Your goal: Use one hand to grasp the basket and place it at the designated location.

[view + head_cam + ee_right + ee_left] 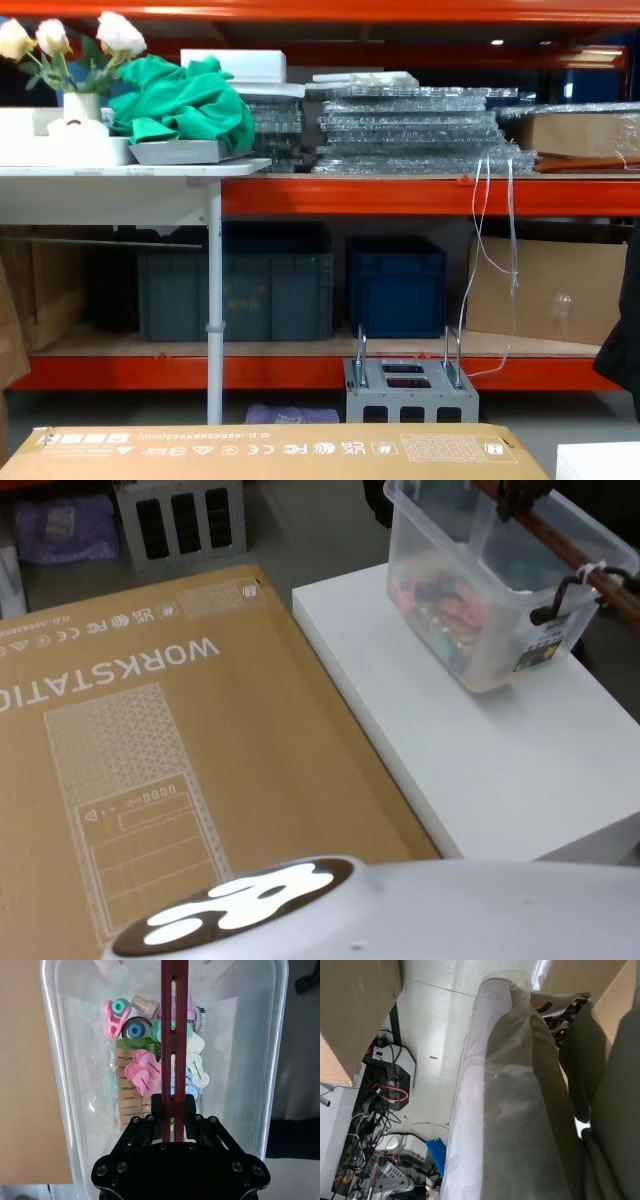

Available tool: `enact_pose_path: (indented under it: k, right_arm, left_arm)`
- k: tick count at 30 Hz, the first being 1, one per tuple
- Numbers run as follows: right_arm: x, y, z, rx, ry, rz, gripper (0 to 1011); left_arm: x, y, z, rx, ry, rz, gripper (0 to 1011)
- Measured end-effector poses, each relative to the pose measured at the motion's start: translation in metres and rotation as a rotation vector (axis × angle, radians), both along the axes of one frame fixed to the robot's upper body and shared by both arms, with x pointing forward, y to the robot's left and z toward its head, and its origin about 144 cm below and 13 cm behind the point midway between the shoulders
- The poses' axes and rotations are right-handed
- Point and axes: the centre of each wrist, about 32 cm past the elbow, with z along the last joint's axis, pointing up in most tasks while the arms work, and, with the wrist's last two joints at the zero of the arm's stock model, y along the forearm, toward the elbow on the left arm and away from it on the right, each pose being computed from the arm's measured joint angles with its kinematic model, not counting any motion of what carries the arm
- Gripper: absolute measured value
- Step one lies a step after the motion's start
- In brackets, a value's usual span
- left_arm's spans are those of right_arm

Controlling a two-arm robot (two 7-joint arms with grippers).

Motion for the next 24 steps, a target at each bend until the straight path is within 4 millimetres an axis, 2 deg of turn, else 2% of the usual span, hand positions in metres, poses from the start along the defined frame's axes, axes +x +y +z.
enact_pose_path:
  k: [5,14,24]
  right_arm:
    - [-0.005,-0.003,-0.015,0.011,-0.025,-0.052,242]
    - [-0.010,-0.002,-0.030,0.017,-0.034,-0.044,242]
    - [-0.007,-0.008,-0.032,0.051,-0.003,0.004,242]
  left_arm:
    - [0.000,0.000,0.000,0.000,0.000,0.000,0]
    - [0.000,0.000,0.000,0.000,0.000,0.000,0]
    - [0.000,0.000,0.000,0.000,0.000,0.000,0]
